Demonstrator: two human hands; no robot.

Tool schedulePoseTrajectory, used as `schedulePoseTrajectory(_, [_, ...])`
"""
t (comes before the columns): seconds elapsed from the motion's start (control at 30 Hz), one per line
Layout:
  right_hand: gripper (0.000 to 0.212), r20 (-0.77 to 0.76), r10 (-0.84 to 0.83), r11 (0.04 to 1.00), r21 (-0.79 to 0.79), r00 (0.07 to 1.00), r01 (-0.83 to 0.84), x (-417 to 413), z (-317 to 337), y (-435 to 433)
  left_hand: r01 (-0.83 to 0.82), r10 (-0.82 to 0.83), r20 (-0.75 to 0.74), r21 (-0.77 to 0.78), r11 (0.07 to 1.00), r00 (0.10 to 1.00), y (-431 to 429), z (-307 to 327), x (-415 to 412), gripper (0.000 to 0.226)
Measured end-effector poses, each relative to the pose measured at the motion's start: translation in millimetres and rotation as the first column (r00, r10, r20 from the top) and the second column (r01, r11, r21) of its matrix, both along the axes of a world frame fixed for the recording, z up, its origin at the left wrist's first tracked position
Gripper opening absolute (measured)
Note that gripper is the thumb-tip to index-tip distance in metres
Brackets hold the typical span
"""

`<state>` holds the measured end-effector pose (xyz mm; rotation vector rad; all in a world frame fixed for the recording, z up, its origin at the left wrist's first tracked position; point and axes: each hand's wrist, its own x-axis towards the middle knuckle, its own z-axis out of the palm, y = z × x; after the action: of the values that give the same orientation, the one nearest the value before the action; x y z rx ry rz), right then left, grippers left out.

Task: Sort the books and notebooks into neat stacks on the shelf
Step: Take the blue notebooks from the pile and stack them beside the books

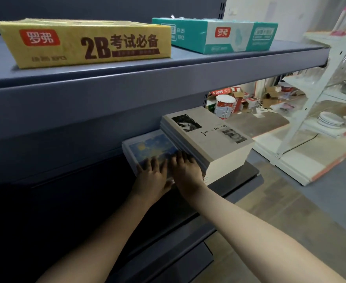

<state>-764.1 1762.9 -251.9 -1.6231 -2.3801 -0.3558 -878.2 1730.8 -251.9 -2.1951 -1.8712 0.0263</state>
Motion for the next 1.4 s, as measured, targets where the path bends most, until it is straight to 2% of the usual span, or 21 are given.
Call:
schedulePoseTrajectory(0.13, [0.052, 0.004, 0.011, 0.999, -0.037, 1.0, -0.01, -3.4, 1.7, 3.7, -0.016, 0.016, 0.022, -0.013, 1.0, 1.0, 1.1, -0.8, 0.0, 0.078])
schedulePoseTrajectory(0.2, [0.046, 0.043, 0.017, 0.998, -0.063, 0.999, -0.014, -3.6, 1.9, 5.9, -0.02, 0.02, 0.042, 0.001, 1.0, 0.999, 4.8, -2.8, -2.1, 0.082])
schedulePoseTrajectory(0.27, [0.028, 0.057, 0.018, 0.999, -0.052, 0.998, -0.015, -3.4, 0.1, 8.5, 0.005, -0.004, 0.063, -0.018, 1.0, 0.998, 5.3, -1.7, -3.8, 0.085])
schedulePoseTrajectory(0.37, [0.04, 0.018, -0.003, 0.993, -0.117, 1.0, 0.005, -2.9, -5.4, 13.9, 0.062, -0.066, 0.16, 0.032, 0.998, 0.985, 10.3, -6.3, -7.7, 0.083])
schedulePoseTrajectory(0.47, [0.029, 0.03, 0.029, 0.997, -0.066, 0.999, -0.027, -2.9, -5.5, 16.4, 0.091, -0.107, 0.234, 0.078, 0.993, 0.966, 13.4, -7.4, -10.3, 0.08])
schedulePoseTrajectory(0.57, [0.029, 0.014, 0.03, 0.995, -0.091, 0.999, -0.029, -3.8, -1.4, 15.2, 0.104, -0.126, 0.267, 0.094, 0.99, 0.955, 14.2, -5.4, -12.4, 0.08])
schedulePoseTrajectory(0.63, [0.035, -0.032, 0.022, 0.992, -0.127, 0.999, -0.026, -3.7, 2.8, 13.7, 0.106, -0.134, 0.266, 0.115, 0.988, 0.955, 14.8, -5.6, -11.8, 0.08])
schedulePoseTrajectory(0.67, [0.048, -0.055, 0.038, 0.985, -0.168, 0.998, -0.047, -2.9, 4.8, 13.9, 0.107, -0.137, 0.263, 0.126, 0.986, 0.955, 14.8, -5.4, -11.3, 0.08])
schedulePoseTrajectory(0.7, [0.059, -0.021, 0.053, 0.983, -0.173, 0.998, -0.055, -0.8, 5.4, 14.9, 0.106, -0.138, 0.262, 0.135, 0.985, 0.955, 14.7, -5.7, -10.9, 0.08])
schedulePoseTrajectory(0.77, [0.068, 0.052, 0.042, 0.981, -0.19, 0.998, -0.031, 0.5, 7.7, 15.0, 0.102, -0.136, 0.265, 0.139, 0.985, 0.955, 15.8, -7.7, -11.2, 0.08])
schedulePoseTrajectory(1.0, [0.052, 0.014, 0.057, 0.979, -0.195, 0.998, -0.053, 2.0, 3.6, 17.3, 0.087, -0.124, 0.3, 0.134, 0.987, 0.946, 18.5, -10.6, -11.3, 0.08])
schedulePoseTrajectory(1.1, [0.055, 0.031, 0.09, 0.972, -0.22, 0.995, -0.081, 5.4, 5.0, 17.8, 0.105, -0.139, 0.367, 0.111, 0.988, 0.92, 14.3, -5.1, -12.3, 0.077])
schedulePoseTrajectory(1.17, [0.06, -0.002, 0.175, 0.947, -0.274, 0.985, -0.169, 11.5, 10.0, 17.0, 0.135, -0.144, 0.374, 0.051, 0.99, 0.916, 10.6, 2.1, -16.4, 0.077])
schedulePoseTrajectory(1.27, [0.073, -0.152, 0.282, 0.895, -0.314, 0.947, -0.317, 22.2, 16.7, 8.8, 0.152, -0.123, 0.254, -0.099, 0.983, 0.959, -0.2, 11.5, -30.9, 0.086])
schedulePoseTrajectory(1.33, [0.073, -0.206, 0.26, 0.901, -0.298, 0.943, -0.314, 23.5, 21.2, -1.9, 0.107, -0.076, 0.217, -0.136, 0.985, 0.973, -12.4, 13.3, -43.6, 0.093])
schedulePoseTrajectory(1.4, [0.073, -0.193, 0.248, 0.906, -0.302, 0.949, -0.298, 18.5, 26.8, -13.1, 0.071, -0.04, 0.206, -0.146, 0.987, 0.978, -25.9, 15.2, -56.5, 0.096])
